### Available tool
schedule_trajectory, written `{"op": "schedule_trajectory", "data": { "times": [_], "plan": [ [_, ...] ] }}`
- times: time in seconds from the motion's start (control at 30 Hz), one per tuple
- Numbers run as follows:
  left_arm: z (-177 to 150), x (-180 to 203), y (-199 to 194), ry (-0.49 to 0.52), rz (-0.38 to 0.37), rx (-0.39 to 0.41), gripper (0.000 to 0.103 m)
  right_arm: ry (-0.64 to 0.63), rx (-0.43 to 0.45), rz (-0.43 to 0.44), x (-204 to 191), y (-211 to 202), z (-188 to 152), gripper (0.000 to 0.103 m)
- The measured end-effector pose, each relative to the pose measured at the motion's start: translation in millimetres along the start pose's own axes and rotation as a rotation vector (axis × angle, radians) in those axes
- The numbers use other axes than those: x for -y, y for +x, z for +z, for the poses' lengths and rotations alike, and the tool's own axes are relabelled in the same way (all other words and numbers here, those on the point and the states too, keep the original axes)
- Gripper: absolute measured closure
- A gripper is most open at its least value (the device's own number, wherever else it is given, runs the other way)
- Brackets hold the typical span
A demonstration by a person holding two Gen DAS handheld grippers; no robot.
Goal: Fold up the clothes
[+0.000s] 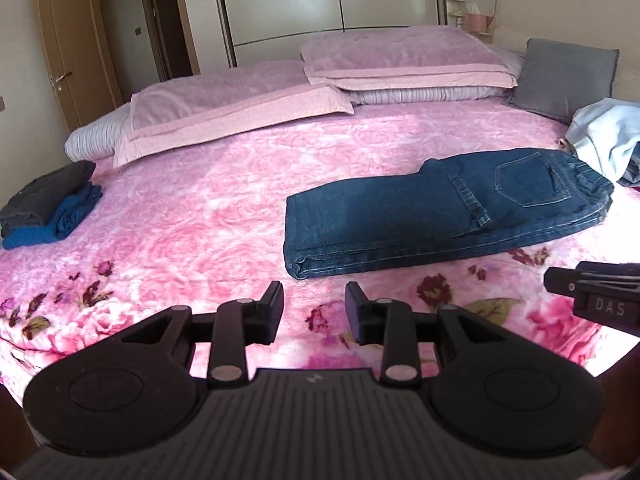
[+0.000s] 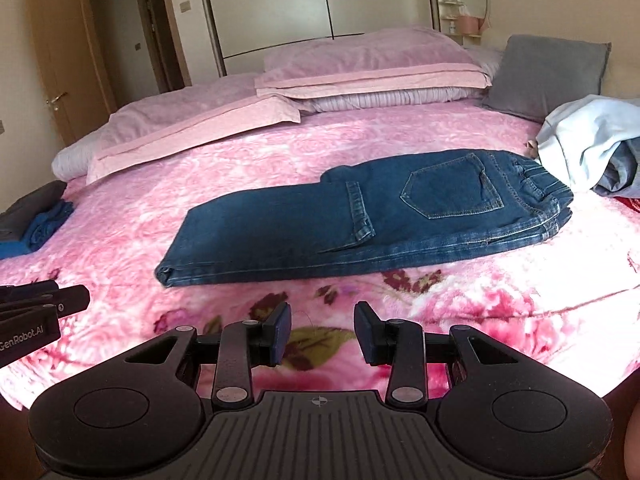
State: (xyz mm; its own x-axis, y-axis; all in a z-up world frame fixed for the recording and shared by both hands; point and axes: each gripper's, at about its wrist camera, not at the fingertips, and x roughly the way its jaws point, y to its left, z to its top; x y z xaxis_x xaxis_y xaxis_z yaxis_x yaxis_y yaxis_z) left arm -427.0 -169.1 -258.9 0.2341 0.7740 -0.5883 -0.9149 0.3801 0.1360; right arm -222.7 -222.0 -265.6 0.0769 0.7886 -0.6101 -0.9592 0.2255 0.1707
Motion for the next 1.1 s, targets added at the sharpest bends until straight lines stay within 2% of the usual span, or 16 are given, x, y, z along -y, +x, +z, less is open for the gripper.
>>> {"op": "schedule_trajectory", "data": {
  "times": [0.17, 0.33, 0.4, 0.53, 0.67, 0.8, 0.9, 1.03, 1.1],
  "plan": [
    [3.3, -6.1, -5.7, -0.006, -0.035, 0.037, 0.073, 0.007, 0.025, 0.001, 2.1, -6.1, 3.8, 0.064],
    [10.5, -25.8, 34.3, -0.041, -0.081, 0.030, 0.074, 0.031, 0.006, -0.016, 18.2, 17.0, 9.1, 0.064],
    [15.6, -29.8, 67.1, -0.023, -0.092, 0.002, 0.075, 0.058, -0.029, -0.021, 29.7, 43.7, 12.7, 0.064],
    [30.2, -32.6, 138.0, 0.006, -0.140, -0.040, 0.085, 0.093, -0.097, -0.043, 47.0, 105.2, 23.8, 0.064],
    [59.6, -23.5, 208.3, 0.044, -0.201, -0.034, 0.092, 0.041, -0.054, -0.014, 46.1, 161.5, 57.4, 0.064],
    [82.1, -11.9, 271.0, 0.085, -0.240, -0.028, 0.092, -0.046, 0.001, 0.010, 34.1, 224.6, 96.0, 0.065],
    [86.4, -6.8, 315.6, 0.112, -0.244, -0.034, 0.092, -0.097, 0.000, 0.023, 27.6, 267.3, 107.8, 0.065],
    [74.9, -4.6, 347.9, 0.104, -0.238, -0.066, 0.092, -0.172, -0.019, -0.013, 25.5, 308.7, 100.1, 0.065],
    [70.8, 4.7, 346.0, 0.161, -0.205, -0.052, 0.092, -0.207, -0.017, -0.036, 21.8, 314.2, 95.3, 0.065]
  ]
}}
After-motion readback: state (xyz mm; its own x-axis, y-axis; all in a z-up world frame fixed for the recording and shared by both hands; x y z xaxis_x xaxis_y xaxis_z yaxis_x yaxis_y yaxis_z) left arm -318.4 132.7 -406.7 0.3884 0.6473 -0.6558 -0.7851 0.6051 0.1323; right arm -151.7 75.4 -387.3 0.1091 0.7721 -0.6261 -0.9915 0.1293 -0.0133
